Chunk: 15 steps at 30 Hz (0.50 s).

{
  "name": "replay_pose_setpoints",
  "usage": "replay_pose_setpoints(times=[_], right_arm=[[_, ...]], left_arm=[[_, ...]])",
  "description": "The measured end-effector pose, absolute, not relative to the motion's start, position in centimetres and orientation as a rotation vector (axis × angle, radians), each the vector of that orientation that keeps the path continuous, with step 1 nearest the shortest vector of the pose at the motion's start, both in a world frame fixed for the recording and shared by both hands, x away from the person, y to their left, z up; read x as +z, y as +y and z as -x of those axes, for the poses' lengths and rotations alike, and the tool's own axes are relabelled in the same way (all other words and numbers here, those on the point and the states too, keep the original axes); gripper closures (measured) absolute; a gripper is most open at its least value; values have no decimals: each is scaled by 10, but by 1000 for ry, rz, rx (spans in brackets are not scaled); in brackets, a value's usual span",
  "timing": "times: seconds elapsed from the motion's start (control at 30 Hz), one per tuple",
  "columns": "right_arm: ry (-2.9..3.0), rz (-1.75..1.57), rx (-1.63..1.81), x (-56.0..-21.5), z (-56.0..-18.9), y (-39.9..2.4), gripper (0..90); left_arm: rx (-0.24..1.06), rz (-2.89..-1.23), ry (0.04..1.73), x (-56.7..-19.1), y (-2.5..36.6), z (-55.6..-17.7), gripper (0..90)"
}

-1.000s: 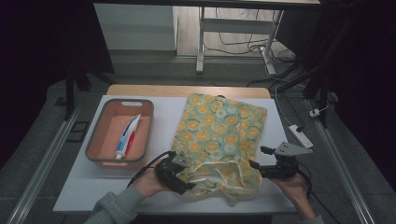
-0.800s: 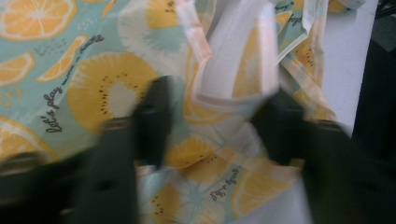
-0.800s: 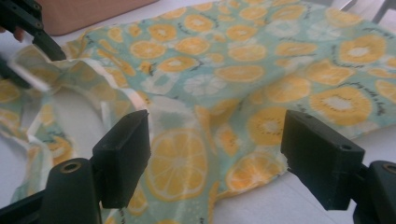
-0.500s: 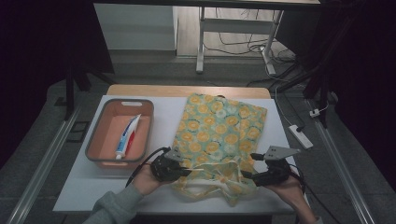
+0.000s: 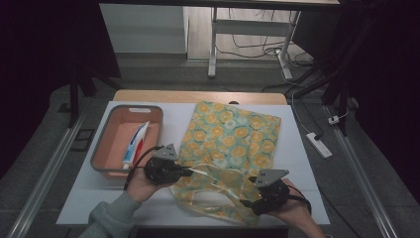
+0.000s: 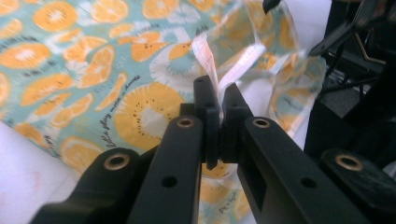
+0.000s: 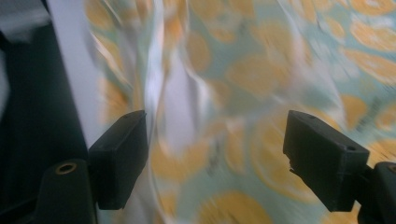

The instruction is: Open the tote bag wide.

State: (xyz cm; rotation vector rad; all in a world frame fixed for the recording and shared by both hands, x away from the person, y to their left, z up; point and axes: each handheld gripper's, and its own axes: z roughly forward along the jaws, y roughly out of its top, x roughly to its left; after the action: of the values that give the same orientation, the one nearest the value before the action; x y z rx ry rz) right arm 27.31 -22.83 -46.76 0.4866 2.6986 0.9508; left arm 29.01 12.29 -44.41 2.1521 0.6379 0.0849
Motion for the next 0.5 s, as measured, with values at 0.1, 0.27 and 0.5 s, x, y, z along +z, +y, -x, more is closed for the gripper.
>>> replay_pose_setpoints(times=[0.1, 0.27, 0.5], right_arm=[[2669, -531, 901, -471, -275, -232, 134], [2658, -574, 846, -486, -284, -234, 105], [2775, -560, 793, -509, -295, -231, 518]], left_arm=[[81, -2128, 656, -442, 129, -292, 879], [77, -2113, 661, -440, 133, -293, 879], [80, -2108, 665, -440, 136, -294, 879]])
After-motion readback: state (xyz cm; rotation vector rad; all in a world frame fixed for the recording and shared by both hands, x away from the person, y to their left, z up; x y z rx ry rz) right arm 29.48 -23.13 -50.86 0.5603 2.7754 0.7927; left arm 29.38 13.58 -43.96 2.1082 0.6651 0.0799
